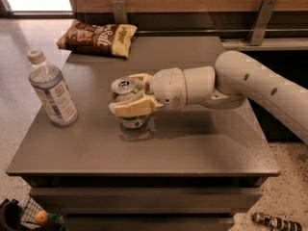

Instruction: Move 7up can near brown chip bag

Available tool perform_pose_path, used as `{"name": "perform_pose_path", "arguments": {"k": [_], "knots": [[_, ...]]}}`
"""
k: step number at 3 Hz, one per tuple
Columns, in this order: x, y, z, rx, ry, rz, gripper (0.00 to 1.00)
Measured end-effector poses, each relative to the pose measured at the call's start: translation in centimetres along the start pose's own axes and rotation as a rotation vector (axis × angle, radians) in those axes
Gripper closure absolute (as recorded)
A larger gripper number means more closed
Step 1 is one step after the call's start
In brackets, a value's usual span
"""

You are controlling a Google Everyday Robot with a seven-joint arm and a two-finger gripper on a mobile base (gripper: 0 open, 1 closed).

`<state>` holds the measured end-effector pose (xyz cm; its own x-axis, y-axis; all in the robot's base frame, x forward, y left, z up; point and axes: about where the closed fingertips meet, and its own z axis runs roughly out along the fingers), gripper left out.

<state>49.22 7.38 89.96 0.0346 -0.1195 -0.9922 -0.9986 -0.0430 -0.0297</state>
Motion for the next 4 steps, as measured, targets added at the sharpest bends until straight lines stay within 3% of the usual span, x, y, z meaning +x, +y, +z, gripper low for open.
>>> {"name": "perform_pose_path", "arguments": {"k": [1, 2, 3, 4], "knots": [[2.4, -6.4, -0.7, -0.022, 0.011, 0.140, 1.00], [2.7, -8.3, -1.0, -0.019, 0.012, 0.169, 1.00], [1.5, -10.2, -2.5, 0.019, 0.007, 0.156, 1.00], [-1.3, -12.4, -4.7, 0.076, -0.014, 0.102, 1.00]]}}
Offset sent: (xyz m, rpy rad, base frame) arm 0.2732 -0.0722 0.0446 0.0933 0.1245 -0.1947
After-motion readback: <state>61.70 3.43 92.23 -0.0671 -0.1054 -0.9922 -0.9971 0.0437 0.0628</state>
